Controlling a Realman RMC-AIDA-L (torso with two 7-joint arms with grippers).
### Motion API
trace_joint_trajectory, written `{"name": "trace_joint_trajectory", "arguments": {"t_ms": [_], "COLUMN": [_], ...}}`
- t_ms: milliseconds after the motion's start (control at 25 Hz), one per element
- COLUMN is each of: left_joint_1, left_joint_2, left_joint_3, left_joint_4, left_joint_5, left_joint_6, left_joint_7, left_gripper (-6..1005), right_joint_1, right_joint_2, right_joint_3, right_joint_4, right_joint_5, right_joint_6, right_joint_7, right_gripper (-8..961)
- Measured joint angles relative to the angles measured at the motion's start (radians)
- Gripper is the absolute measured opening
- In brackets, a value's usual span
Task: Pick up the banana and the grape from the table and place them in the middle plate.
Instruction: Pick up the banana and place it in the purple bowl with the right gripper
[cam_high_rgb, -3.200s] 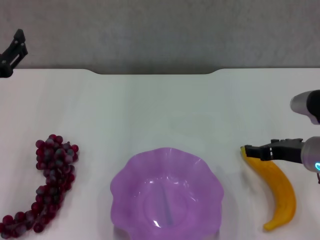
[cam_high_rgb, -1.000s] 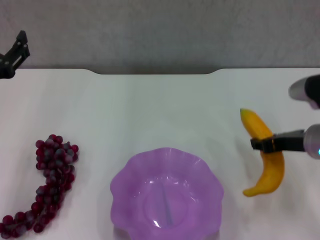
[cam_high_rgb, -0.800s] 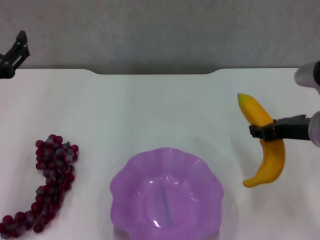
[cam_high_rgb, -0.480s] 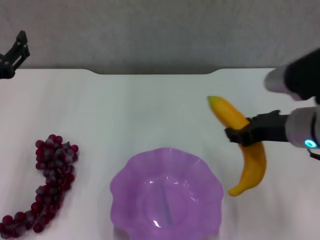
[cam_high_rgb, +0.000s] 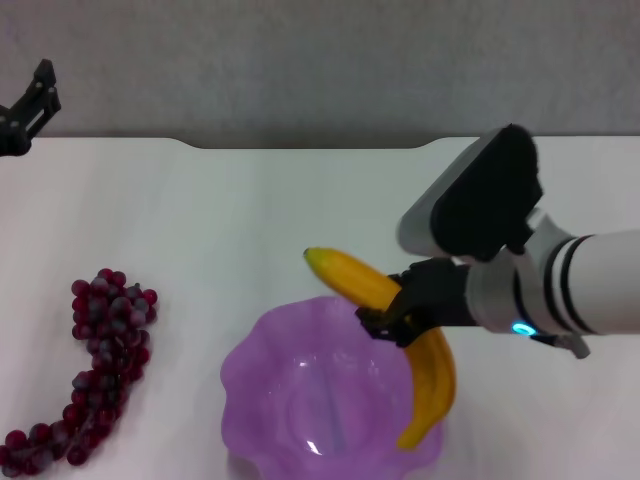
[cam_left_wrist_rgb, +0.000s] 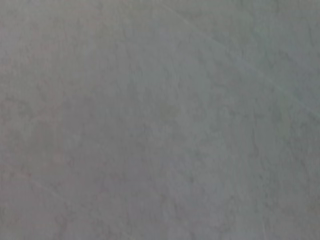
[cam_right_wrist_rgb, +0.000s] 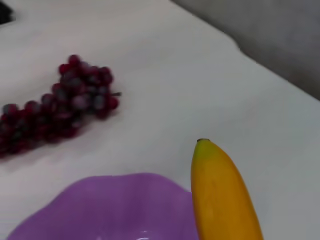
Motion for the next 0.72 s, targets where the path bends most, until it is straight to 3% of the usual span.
{"name": "trace_joint_trajectory", "arguments": {"t_ms": [240, 720], "left_joint_1": [0.000, -0.003], "left_joint_2": [0.000, 0.000], "left_joint_3": [0.000, 0.004], "left_joint_4": [0.000, 0.000], "left_joint_5": [0.000, 0.000], "left_joint_6": [0.000, 0.005], "left_joint_7": [0.000, 0.000], "left_gripper": [873, 872], "right_joint_1": [0.034, 0.158], "right_joint_2": [0.003, 0.003], "right_joint_3": [-0.044, -0.122], "right_joint_4": [0.054, 0.331], "right_joint_5": [0.009, 0.135], "right_joint_6": [-0.005, -0.123], "right_joint_7": [0.006, -0.002], "right_gripper": [501, 501]}}
